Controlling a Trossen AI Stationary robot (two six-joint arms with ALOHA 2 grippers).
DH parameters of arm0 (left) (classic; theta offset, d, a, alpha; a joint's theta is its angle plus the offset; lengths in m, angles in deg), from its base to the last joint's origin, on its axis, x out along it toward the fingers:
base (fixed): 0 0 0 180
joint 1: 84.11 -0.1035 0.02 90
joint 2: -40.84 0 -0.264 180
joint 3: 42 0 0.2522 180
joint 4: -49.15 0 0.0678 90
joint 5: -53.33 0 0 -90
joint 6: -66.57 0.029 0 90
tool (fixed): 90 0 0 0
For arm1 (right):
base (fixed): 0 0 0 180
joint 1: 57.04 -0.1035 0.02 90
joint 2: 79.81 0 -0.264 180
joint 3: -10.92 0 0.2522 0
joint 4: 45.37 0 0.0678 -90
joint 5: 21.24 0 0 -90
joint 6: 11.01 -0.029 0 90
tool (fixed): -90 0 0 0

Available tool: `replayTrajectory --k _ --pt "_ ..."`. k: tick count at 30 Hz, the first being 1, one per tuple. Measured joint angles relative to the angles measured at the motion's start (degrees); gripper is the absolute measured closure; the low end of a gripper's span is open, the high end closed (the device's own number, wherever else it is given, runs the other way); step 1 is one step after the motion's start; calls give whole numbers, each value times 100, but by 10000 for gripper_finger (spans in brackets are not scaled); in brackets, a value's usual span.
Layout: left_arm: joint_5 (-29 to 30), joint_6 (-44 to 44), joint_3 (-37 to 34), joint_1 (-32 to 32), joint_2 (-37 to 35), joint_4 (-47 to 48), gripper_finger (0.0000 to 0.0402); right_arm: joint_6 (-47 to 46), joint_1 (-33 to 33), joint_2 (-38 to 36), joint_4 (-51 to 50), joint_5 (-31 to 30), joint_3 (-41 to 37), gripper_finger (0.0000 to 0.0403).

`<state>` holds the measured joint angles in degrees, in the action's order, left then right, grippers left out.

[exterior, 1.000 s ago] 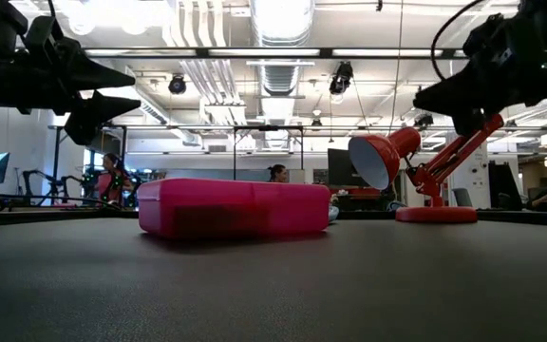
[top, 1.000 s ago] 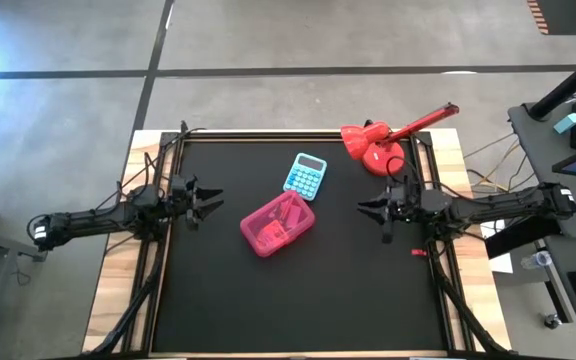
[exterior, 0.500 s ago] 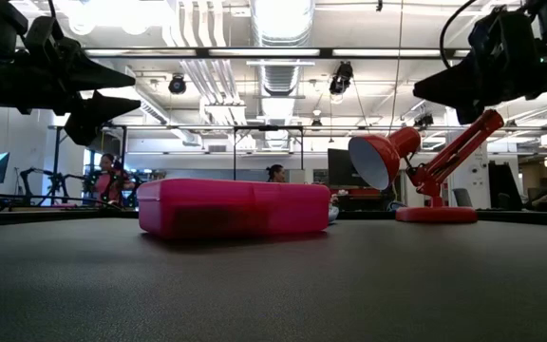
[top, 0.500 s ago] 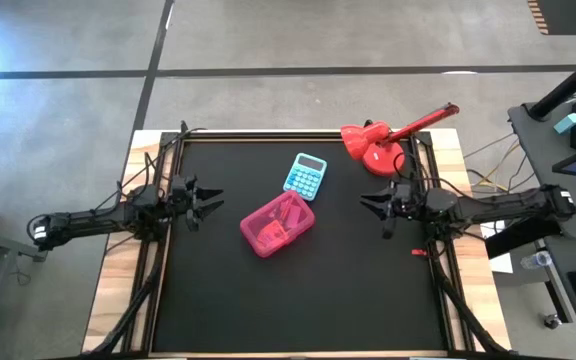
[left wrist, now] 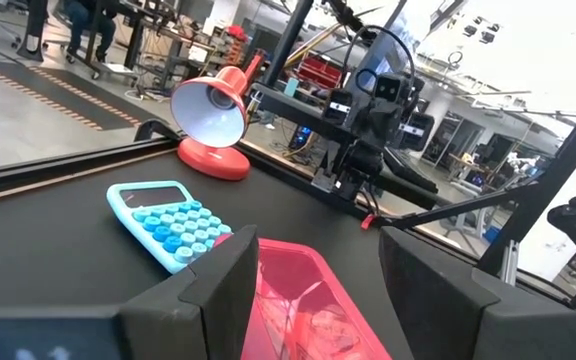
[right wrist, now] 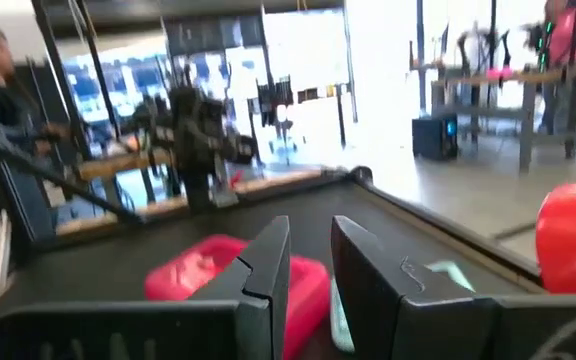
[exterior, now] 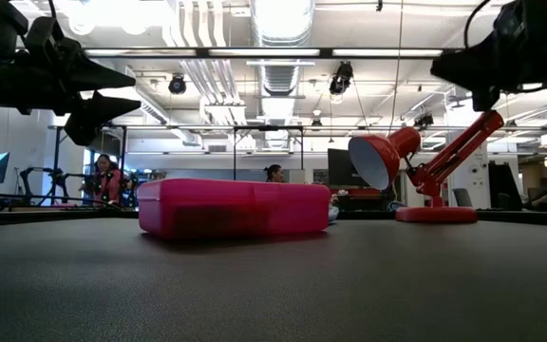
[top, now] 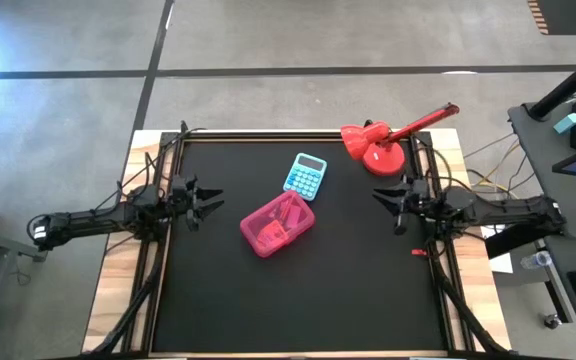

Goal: Pack school essentials
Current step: Return to Home Position

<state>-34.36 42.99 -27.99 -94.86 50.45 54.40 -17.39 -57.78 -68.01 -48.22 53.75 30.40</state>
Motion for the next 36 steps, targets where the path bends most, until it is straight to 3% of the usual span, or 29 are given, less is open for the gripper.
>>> replayTrajectory --k 10,21,36 --pt "-1 0 0 -2 10 -1 208 76 0 -634 -379 -18 -20 335" --pt "-1 -2 0 1 11 0 208 1154 0 -1168 -762 -23 -9 335" --pt "-1 -1 0 -1 39 -2 208 296 1 -903 -769 -8 -2 335"
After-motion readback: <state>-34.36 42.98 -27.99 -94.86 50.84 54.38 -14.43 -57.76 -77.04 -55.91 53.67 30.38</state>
